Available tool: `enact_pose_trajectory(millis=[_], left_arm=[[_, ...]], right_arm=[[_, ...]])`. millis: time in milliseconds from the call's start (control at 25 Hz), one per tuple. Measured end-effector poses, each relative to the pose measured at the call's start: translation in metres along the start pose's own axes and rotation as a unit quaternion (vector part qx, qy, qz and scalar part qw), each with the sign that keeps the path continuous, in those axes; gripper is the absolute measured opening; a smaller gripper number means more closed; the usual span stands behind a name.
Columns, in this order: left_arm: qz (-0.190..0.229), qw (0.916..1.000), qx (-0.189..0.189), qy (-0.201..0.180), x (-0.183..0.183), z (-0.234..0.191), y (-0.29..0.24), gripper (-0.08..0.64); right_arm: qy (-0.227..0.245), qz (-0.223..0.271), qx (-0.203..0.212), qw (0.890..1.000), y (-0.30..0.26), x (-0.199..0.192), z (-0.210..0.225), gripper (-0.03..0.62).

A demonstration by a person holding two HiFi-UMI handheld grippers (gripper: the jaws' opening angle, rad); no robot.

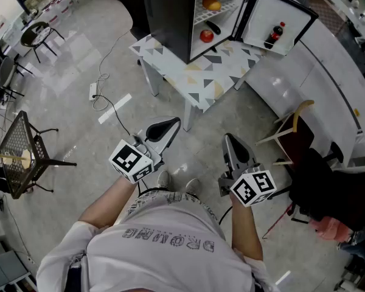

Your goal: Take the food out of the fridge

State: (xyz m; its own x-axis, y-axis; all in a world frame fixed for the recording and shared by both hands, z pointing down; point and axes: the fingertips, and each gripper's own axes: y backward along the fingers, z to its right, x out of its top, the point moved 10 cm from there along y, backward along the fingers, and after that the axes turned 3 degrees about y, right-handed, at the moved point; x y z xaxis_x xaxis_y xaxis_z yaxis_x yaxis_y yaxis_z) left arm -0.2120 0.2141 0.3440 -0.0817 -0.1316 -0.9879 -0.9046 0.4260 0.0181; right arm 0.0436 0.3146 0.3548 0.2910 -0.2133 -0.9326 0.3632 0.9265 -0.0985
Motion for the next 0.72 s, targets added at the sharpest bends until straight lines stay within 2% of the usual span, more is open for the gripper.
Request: enact_pose_trajectory(millis=[720], left_arm=[[0.000,1.0000,0.001,0.000,-0.0011,-0.0003,-0.0096,0.008]], right_arm=[[0.009,0.008,0.014,1.000,-0.0070,0.0028,0.0061,0.003]])
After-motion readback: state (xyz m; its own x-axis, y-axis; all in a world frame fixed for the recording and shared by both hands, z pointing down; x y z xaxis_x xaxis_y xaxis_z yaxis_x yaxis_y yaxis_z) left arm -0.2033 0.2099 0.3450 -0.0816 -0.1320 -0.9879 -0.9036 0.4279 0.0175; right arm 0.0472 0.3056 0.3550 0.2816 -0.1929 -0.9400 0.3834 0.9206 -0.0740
